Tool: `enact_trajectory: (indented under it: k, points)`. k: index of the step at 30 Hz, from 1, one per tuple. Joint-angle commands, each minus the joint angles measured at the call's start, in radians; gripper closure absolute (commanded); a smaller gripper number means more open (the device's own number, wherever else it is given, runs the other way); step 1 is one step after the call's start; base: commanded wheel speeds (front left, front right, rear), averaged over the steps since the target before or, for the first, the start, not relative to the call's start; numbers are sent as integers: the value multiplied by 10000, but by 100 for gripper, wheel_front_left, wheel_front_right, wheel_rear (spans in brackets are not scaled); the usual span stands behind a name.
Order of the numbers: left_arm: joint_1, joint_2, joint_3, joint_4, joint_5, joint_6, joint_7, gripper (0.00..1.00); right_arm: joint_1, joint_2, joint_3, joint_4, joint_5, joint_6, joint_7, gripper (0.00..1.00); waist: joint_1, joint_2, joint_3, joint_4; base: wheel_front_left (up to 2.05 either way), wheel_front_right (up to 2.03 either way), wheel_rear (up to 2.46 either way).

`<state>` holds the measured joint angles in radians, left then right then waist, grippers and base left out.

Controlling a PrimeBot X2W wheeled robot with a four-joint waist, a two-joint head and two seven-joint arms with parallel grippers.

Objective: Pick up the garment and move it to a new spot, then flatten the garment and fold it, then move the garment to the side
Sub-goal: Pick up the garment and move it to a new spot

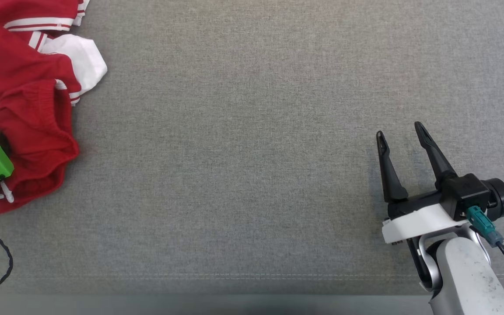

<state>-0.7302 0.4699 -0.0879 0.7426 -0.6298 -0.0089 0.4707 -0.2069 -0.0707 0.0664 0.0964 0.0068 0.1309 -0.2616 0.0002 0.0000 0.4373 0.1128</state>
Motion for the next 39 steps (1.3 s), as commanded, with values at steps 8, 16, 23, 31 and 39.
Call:
enact_trajectory:
  k: [8, 16, 23, 31, 39]
  points:
    - [255, -39, 161, 30, -338, -141, -254, 100, -154, -37, -96, 70, 59, -3, -36, 0, -2, 0, -97, 86, 0, 0, 0]
    - [399, -151, 451, -312, -825, -521, -618, 100, 76, 32, -167, 241, 190, -3, -36, 0, -2, 0, -928, 431, 0, 0, 0]
    - [529, -77, 52, -970, -774, -869, -543, 100, 504, 118, -356, 389, 282, -3, -36, 0, -2, 0, -2128, 734, 0, 0, 0]
    - [650, -394, -688, -2356, -948, -1140, -392, 100, 1061, 189, -600, 490, 440, -3, -36, 0, -2, 0, -3423, 657, 0, 0, 0]
    - [551, -1126, -1533, -3634, -1004, -1114, -231, 100, 1534, 202, -767, 446, 683, -3, -36, 0, -2, 0, -4132, 71, 0, 0, 0]
